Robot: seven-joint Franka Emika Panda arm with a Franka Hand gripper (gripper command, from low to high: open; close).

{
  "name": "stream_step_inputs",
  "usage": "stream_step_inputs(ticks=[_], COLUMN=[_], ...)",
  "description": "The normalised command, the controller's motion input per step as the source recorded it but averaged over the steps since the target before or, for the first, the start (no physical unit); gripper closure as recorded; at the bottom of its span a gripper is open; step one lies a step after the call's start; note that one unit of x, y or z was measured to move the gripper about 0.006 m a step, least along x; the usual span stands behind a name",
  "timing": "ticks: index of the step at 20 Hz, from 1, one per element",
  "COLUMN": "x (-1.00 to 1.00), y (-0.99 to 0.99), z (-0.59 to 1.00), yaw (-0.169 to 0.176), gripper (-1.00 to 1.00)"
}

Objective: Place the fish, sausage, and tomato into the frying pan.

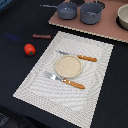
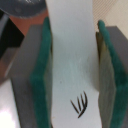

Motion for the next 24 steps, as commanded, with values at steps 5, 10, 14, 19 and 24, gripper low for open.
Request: stream_step_inputs(ticks=[5, 10, 14, 19, 24], x=[0.06, 0.16, 0.16, 0.09, 0.07], y=[0.59, 0.63, 0.57, 0.4, 0.29], z=[-0.27, -0.14, -0.19, -0.21, -0.05], yaw=[0.001, 0.0, 0.0, 0.0, 0.0], gripper=[1.0, 1.0, 1.0, 1.0, -1.0])
